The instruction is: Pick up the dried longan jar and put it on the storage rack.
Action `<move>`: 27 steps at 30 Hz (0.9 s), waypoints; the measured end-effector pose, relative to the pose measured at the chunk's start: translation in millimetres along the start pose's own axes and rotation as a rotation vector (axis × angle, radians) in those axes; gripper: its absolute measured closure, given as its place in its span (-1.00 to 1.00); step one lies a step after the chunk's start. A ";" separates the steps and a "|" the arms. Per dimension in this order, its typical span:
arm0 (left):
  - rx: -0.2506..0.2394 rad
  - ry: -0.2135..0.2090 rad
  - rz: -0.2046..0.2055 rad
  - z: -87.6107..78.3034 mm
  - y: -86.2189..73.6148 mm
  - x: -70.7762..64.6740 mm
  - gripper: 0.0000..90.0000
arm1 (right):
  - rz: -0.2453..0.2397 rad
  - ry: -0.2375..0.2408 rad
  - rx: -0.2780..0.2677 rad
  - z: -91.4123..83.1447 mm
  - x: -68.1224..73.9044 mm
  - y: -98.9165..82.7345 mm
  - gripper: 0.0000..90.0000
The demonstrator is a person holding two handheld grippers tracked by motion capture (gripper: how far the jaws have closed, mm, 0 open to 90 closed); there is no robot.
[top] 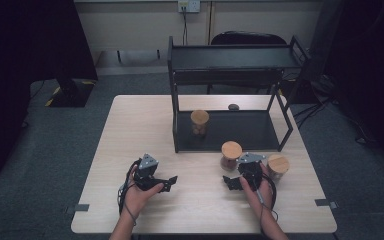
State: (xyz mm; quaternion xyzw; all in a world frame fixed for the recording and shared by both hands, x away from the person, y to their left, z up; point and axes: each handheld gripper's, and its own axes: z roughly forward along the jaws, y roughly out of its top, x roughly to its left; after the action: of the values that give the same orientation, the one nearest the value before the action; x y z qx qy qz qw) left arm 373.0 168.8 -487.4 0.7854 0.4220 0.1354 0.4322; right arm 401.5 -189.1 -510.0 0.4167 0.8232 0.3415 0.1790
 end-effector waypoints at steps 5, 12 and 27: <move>0.003 0.008 -0.011 -3.6 -5.8 3.6 -0.89 | 0.000 0.000 0.000 0.0 0.0 0.0 -1.00; 0.006 0.018 -0.019 -8.0 -12.9 7.7 -0.89 | 0.001 0.000 0.000 0.0 0.0 0.0 -1.00; 0.033 0.037 -0.030 -11.8 -30.0 14.0 -0.89 | 0.001 0.000 0.000 0.0 0.0 0.0 -1.00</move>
State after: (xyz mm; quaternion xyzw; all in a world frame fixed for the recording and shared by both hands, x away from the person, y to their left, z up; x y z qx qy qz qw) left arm 358.3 194.5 -506.4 0.7833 0.4440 0.1364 0.4133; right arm 401.5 -189.1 -510.0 0.4170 0.8232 0.3414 0.1787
